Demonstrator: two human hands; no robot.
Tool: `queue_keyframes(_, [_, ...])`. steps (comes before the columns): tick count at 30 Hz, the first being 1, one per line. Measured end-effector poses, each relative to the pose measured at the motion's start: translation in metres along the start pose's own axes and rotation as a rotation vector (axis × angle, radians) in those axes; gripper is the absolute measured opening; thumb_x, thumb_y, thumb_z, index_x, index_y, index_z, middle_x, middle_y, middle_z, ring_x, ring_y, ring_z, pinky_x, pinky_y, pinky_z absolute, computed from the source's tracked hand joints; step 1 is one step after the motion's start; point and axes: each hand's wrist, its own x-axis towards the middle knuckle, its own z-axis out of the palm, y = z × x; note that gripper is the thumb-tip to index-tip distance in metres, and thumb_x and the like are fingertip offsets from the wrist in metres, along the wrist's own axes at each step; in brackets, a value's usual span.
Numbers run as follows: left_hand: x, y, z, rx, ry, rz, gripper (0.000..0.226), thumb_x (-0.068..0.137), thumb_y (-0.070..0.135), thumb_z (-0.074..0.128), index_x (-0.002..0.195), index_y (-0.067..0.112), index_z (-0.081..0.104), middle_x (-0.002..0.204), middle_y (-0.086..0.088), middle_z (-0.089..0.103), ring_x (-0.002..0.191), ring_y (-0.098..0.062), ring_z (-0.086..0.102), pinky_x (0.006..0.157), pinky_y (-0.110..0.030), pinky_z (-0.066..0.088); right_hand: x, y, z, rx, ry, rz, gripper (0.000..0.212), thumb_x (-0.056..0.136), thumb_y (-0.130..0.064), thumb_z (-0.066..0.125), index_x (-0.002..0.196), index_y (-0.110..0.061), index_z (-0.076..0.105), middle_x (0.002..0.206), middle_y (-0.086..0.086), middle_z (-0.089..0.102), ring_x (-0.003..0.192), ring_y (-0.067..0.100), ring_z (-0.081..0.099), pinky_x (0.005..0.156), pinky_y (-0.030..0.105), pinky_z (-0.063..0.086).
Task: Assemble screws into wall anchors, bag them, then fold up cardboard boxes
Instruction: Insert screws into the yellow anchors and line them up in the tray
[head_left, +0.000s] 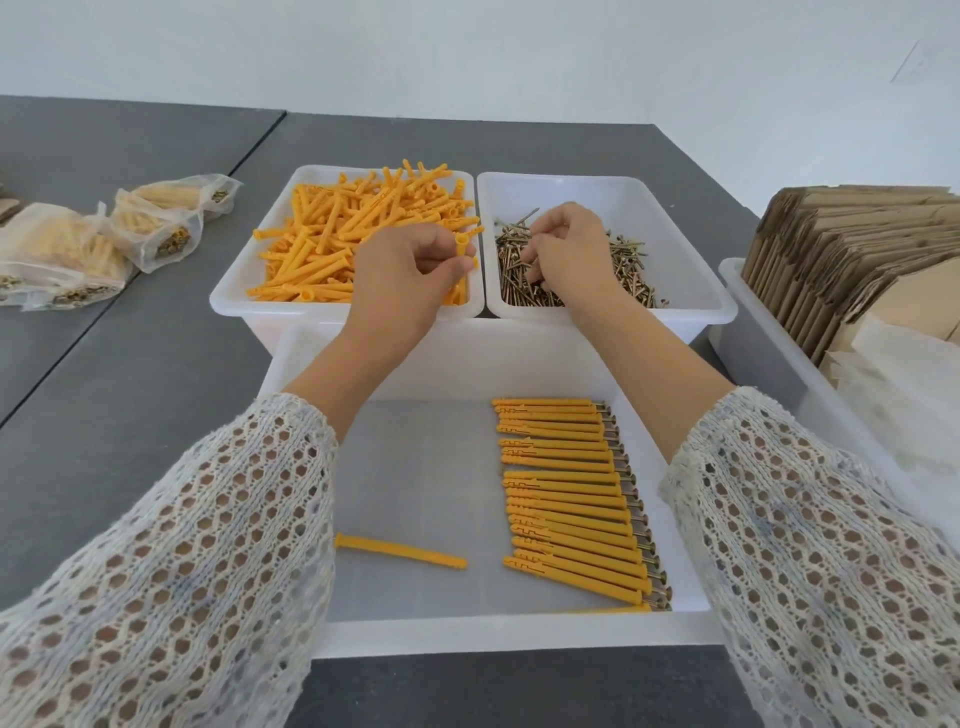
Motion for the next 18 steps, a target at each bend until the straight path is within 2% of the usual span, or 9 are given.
queue_keyframes(2, [-0.002,0.001,0.004,0.033,0.08,0.066,0.02,0.094,0.014,0.065,0.077,0.004,0.063,0.09,-0.008,0.073,0.083,-0.017,0.065,0.076,-0.024,0.051,-0.004,-0.006,0.005,0.236,0.004,0.074,0.022,0.09,0.004,0.044,0.1,-0.013,0.053,0.074,0.0,0.069,0.053,0.012,0.06,0.049,0.019,0.044])
queue_keyframes(4, [-0.003,0.002,0.005,0.129,0.188,0.151,0.022,0.098,0.023,0.059,0.085,0.007,0.066,0.092,-0.003,0.07,0.078,-0.013,0.057,0.069,-0.017,0.042,-0.008,-0.012,0.007,0.446,-0.021,0.162,0.025,0.093,0.002,0.044,0.11,-0.014,0.053,0.08,0.0,0.071,0.064,0.015,0.064,0.054,0.022,0.044])
queue_keyframes(7, [-0.002,-0.001,0.004,0.374,0.218,0.25,0.027,0.103,0.035,0.049,0.107,0.019,0.071,0.095,0.002,0.065,0.088,-0.017,0.052,0.072,-0.03,0.041,-0.008,-0.014,0.005,0.682,-0.103,0.295,0.025,0.101,-0.005,0.041,0.119,-0.016,0.055,0.088,-0.006,0.07,0.079,0.012,0.065,0.062,0.024,0.039])
queue_keyframes(11, [-0.003,-0.004,0.004,0.534,0.181,0.269,0.031,0.103,0.04,0.046,0.115,0.024,0.07,0.088,0.004,0.06,0.091,-0.02,0.053,0.062,-0.037,0.043,-0.008,-0.015,0.001,0.791,-0.139,0.366,0.027,0.107,-0.016,0.033,0.11,-0.025,0.059,0.085,-0.015,0.067,0.089,0.008,0.064,0.069,0.028,0.034])
queue_keyframes(13, [-0.004,-0.006,0.006,0.557,0.14,0.273,0.031,0.103,0.04,0.045,0.108,0.025,0.072,0.084,0.007,0.056,0.086,-0.019,0.053,0.058,-0.036,0.043,-0.009,-0.015,0.001,0.827,-0.165,0.379,0.025,0.107,-0.021,0.036,0.102,-0.026,0.06,0.077,-0.014,0.066,0.091,0.009,0.064,0.07,0.029,0.033])
queue_keyframes(15, [-0.004,-0.008,0.007,0.563,0.102,0.266,0.031,0.103,0.04,0.045,0.099,0.024,0.071,0.082,0.007,0.06,0.08,-0.017,0.054,0.055,-0.035,0.043,-0.012,-0.017,0.002,0.875,-0.211,0.392,0.024,0.106,-0.024,0.04,0.094,-0.025,0.06,0.07,-0.013,0.064,0.089,0.011,0.064,0.071,0.03,0.034])
queue_keyframes(18, [-0.004,-0.009,0.007,0.561,0.112,0.249,0.029,0.103,0.039,0.045,0.097,0.023,0.069,0.077,0.007,0.065,0.07,-0.013,0.054,0.05,-0.029,0.034,-0.014,-0.02,0.004,0.896,-0.234,0.389,0.021,0.104,-0.025,0.044,0.088,-0.022,0.058,0.071,-0.01,0.063,0.082,0.014,0.062,0.071,0.029,0.037])
